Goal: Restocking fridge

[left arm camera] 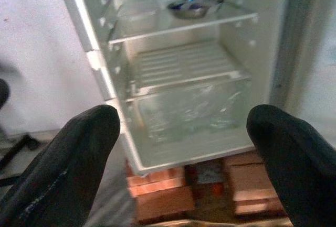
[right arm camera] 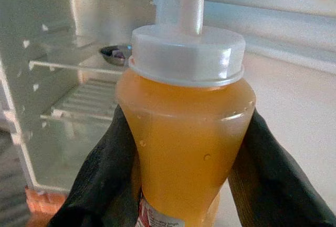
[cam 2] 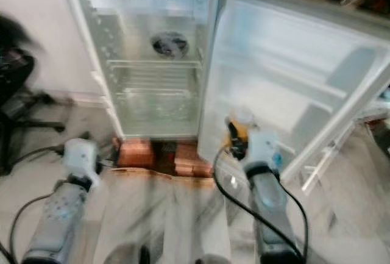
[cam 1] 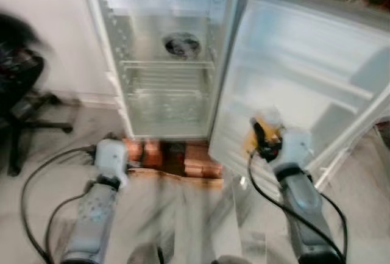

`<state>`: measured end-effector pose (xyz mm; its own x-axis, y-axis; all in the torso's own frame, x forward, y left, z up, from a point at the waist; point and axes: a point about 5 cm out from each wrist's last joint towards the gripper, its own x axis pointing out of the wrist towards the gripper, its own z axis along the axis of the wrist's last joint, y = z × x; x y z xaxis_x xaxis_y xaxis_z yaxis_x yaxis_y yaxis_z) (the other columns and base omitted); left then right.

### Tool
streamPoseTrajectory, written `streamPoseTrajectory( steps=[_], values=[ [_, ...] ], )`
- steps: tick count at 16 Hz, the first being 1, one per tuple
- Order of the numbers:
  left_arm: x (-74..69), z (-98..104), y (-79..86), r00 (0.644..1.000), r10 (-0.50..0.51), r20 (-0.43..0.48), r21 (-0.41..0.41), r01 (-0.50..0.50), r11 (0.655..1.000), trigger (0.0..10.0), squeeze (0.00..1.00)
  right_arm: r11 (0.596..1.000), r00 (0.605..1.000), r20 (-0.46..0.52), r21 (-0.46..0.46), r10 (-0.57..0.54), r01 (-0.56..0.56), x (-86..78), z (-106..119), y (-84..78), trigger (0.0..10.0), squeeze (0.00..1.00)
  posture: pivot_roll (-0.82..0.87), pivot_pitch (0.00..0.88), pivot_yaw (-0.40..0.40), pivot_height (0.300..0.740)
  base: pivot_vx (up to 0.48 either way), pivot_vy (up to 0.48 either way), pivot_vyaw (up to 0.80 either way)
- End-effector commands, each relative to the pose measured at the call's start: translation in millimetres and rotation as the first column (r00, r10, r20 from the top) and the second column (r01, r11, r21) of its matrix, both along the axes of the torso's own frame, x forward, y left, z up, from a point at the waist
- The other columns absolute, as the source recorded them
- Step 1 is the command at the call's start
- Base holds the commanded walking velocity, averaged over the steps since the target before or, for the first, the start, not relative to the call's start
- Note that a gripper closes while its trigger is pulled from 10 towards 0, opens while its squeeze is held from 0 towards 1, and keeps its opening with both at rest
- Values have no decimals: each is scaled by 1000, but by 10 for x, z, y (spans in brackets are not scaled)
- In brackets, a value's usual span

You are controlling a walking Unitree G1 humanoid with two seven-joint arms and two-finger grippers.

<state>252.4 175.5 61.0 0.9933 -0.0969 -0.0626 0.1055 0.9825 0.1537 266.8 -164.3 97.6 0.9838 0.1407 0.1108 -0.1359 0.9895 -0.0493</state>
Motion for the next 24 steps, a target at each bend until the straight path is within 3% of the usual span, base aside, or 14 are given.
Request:
streamPoseTrajectory(
  steps=[1, 11, 14, 24],
  values=[
    [22, 8, -89, 1000, -26, 3, -10, 26, 1000, 10000, 0, 999, 999, 6, -17, -39, 39, -2, 12, -121, 10000, 0, 45, 74, -40, 740, 319, 0, 0],
    [19, 3, -72, 1000, -25, -5, 11, 25, 1000, 10000, 0, 998, 998, -18, -3, -68, 68, 27, -31, -140, 10000, 0, 64, 83, -45, 740, 30, 0, 0],
    [40, 36, -52, 1000, -17, 9, 18, 17, 1000, 10000, 0, 999, 998, -24, 3, -51, 51, 36, -43, -81, 10000, 0, 65, 86, -51, 740, 0, 0, 0],
    [20, -2, -112, 999, -38, -8, -1, 38, 999, 10000, 0, 998, 997, -41, 7, -58, 59, 45, -74, -92, 10000, 0, 54, 80, -48, 740, 78, 0, -112]
  ],
)
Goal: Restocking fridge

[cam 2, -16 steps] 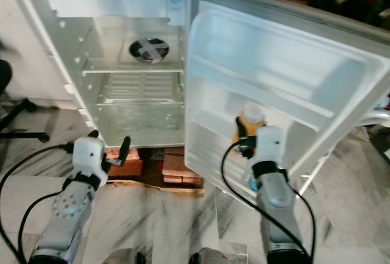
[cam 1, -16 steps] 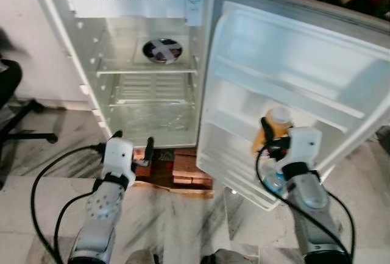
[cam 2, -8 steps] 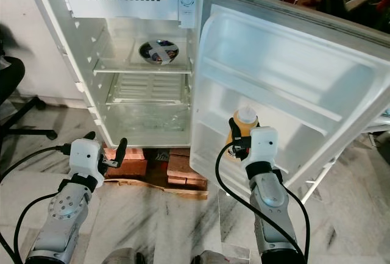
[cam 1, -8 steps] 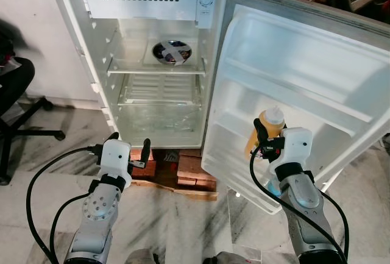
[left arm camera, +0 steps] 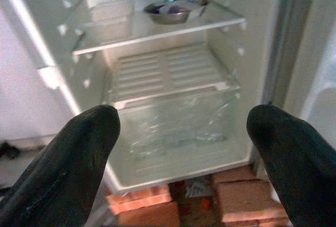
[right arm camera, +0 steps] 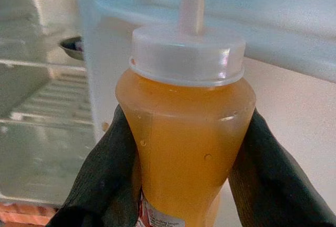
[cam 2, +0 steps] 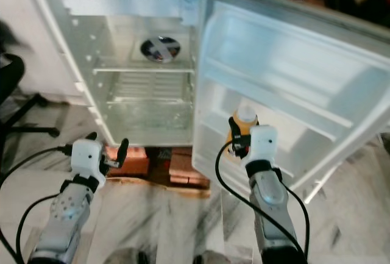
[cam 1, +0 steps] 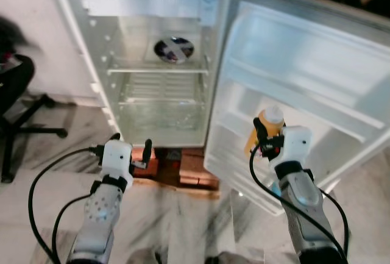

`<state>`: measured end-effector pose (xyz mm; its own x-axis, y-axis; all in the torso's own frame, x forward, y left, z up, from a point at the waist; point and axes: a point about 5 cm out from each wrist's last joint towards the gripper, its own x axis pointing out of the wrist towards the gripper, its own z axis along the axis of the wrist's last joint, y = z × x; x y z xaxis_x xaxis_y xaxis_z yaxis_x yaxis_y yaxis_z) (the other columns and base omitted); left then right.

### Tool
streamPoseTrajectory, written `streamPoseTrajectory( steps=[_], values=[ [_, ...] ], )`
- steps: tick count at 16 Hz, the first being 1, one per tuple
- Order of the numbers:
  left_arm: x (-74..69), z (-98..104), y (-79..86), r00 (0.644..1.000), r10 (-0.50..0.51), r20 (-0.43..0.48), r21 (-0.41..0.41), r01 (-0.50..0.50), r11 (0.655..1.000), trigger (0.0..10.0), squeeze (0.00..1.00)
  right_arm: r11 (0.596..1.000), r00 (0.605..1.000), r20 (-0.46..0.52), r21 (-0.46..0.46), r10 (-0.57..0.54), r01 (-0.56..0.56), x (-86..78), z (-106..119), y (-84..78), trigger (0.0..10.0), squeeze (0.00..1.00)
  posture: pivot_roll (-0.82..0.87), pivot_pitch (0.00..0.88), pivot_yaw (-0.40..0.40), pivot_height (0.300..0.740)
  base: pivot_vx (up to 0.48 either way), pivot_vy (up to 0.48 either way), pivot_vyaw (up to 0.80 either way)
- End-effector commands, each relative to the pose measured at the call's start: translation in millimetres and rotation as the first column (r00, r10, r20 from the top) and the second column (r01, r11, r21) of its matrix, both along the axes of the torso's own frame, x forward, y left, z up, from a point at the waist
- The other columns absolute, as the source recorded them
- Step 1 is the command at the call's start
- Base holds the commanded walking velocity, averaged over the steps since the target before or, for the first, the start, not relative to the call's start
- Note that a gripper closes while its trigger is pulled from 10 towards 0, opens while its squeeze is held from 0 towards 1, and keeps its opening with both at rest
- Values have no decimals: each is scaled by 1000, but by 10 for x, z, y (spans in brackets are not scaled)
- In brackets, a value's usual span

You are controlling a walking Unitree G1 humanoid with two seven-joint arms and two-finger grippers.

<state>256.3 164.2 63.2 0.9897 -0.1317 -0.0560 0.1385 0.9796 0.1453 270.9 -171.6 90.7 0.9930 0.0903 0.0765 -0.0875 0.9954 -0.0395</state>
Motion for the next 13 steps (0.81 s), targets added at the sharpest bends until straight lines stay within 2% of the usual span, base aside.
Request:
streamPoseTrajectory(
  steps=[1, 8, 13],
  values=[
    [-20, -25, 1, 1000, -4, -15, 9, 4, 1000, 10000, 0, 1000, 1000, -6, 3, -7, 7, 3, -7, -15, 10000, 0, 54, 80, -48, 740, 0, 0, 0],
    [-63, -51, -1, 1000, 0, -27, 3, 0, 1000, 10000, 0, 1000, 1000, -8, 1, 4, -4, -23, -28, 5, 10000, 0, 57, 84, -52, 740, 0, 0, 0],
    [-62, -54, 2, 1000, 3, -30, 1, -3, 1000, 10000, 0, 1000, 1000, -10, 4, 4, -4, -32, -33, 14, 10000, 0, 55, 90, -48, 681, 0, 0, 0]
  ],
)
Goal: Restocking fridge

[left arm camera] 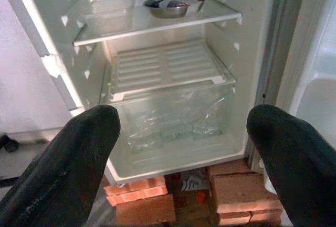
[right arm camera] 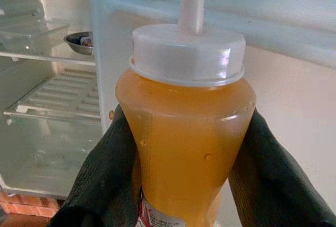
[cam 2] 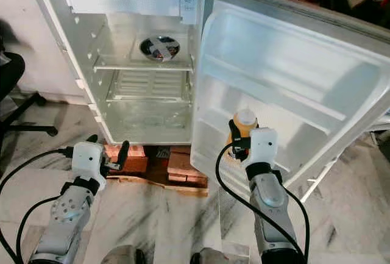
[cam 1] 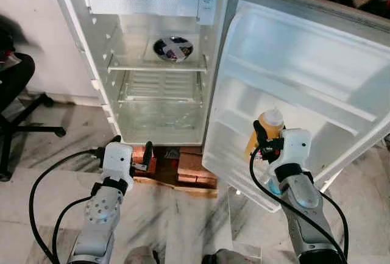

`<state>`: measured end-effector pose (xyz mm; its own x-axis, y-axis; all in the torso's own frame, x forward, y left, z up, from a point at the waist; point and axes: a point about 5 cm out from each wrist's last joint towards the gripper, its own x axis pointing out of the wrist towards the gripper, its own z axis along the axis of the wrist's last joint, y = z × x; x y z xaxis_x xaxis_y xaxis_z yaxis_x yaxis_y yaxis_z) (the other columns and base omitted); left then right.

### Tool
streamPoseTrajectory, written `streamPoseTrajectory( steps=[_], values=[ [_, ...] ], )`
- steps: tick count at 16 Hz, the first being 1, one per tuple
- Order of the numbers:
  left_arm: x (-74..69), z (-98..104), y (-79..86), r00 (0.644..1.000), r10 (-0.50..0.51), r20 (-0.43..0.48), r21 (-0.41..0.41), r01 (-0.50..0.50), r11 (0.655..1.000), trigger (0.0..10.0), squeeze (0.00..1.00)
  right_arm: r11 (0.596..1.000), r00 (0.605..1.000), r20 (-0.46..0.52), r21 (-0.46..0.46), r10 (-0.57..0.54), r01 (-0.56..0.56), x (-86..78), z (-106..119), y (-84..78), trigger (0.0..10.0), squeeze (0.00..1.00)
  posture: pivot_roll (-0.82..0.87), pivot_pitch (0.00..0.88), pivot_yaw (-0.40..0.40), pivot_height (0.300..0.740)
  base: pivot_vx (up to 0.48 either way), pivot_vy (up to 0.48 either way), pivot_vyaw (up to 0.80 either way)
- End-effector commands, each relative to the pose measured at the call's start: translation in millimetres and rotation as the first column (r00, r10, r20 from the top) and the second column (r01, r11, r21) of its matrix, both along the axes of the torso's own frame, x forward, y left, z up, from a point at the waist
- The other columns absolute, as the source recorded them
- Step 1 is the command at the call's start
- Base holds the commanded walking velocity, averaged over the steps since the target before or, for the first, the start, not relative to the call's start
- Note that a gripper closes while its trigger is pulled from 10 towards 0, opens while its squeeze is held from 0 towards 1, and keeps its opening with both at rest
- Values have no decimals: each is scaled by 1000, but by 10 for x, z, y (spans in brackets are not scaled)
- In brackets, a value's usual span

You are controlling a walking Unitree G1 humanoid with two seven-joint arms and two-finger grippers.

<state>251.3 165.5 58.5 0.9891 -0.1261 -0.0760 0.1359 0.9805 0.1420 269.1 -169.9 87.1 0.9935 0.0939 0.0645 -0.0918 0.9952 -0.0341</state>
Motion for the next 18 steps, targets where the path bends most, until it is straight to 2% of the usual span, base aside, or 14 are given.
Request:
streamPoseTrajectory(
  steps=[1, 6, 8, 13, 18],
  values=[
    [-13, -5, -13, 1000, -3, -10, 0, 3, 1000, 10000, 0, 1000, 1000, 2, -1, 0, 0, -16, 4, -6, 10000, 0, 53, 91, -48, 666, 0, 0, 0],
    [-7, -10, -28, 1000, -5, -12, -1, 5, 1000, 10000, 0, 1000, 1000, 2, -1, 1, -1, -18, 3, -5, 10000, 0, 50, 94, -50, 612, 0, 0, 0],
    [-10, -12, -27, 1000, -3, -13, -2, 3, 1000, 10000, 0, 1000, 1000, 2, -2, 5, -5, -19, 1, -2, 10000, 0, 55, 94, -55, 603, 0, 0, 0],
    [-85, -54, -10, 999, 19, -32, -15, -19, 1000, 10000, 0, 1000, 1000, -8, -17, 13, -13, -21, -15, 3, 10000, 0, 61, 98, -64, 603, 0, 0, 0],
    [-76, -41, -38, 1000, 6, -27, -29, -6, 1000, 10000, 0, 1000, 1000, 1, -16, 0, 0, -4, -5, 7, 10000, 0, 55, 102, -53, 603, 0, 0, 0]
  ],
)
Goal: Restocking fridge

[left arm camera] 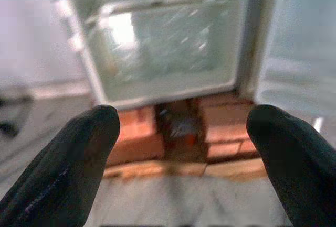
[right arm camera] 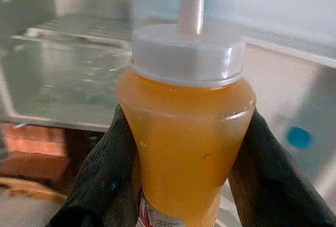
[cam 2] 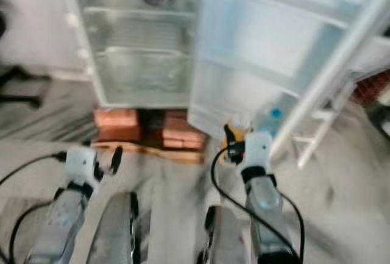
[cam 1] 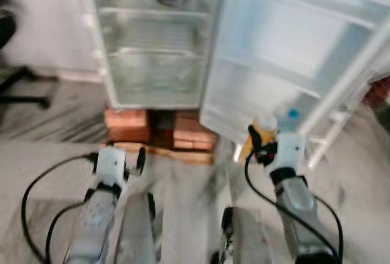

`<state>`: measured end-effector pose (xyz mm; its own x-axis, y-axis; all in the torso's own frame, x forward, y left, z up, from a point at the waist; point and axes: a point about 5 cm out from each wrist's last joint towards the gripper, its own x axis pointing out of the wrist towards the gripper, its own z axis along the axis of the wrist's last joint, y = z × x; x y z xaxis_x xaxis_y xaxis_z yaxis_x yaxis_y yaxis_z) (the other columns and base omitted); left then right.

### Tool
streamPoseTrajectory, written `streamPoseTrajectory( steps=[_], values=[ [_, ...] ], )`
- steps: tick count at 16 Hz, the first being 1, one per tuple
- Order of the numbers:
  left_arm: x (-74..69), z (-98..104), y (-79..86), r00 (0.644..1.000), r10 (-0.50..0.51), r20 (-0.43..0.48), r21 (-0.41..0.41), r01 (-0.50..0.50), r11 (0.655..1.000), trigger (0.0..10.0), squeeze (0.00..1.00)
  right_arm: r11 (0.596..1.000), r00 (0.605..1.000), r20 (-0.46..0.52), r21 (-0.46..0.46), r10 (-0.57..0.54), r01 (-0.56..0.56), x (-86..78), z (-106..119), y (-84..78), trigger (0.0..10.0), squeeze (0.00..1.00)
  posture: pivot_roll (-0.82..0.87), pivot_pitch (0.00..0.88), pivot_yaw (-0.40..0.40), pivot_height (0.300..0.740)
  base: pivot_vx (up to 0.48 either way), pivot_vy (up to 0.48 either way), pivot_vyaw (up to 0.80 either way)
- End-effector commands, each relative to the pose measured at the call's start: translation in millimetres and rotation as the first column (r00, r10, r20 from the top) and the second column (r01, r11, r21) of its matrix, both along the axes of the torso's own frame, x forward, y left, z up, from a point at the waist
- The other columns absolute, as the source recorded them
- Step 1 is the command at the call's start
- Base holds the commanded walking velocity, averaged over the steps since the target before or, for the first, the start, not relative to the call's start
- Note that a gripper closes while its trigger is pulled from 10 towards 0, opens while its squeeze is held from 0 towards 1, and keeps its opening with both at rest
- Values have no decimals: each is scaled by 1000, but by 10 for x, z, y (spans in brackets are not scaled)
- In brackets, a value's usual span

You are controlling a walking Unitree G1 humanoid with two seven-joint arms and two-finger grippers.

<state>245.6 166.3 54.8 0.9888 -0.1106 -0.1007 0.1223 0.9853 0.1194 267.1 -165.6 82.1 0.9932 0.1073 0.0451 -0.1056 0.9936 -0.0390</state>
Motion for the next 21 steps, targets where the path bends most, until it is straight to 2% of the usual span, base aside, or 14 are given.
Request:
streamPoseTrajectory(
  steps=[1, 6, 10, 21],
  values=[
    [-19, -8, -47, 1000, -12, -1, -11, 12, 1000, 10000, 0, 1000, 1000, 19, -9, -17, 17, 13, 37, -37, 10000, 0, 54, 102, -51, 603, 0, 0, 0],
    [8, 2, -65, 1000, -17, 2, -16, 17, 1000, 10000, 0, 1000, 999, 28, -16, -22, 23, 29, 59, -42, 10000, 0, 44, 100, -55, 603, 0, 0, 0],
    [5, -3, -75, 1000, -22, 1, -17, 22, 1000, 10000, 0, 1000, 999, 32, -18, -22, 23, 37, 68, -54, 10000, 0, 44, 100, -55, 603, 263, 0, 0],
    [27, -4, -100, 1000, -29, 2, -15, 29, 999, 10000, 0, 1000, 999, 29, -18, -18, 18, 23, 56, -46, 10000, 0, 38, 99, -50, 603, 414, 0, 0]
  ],
)
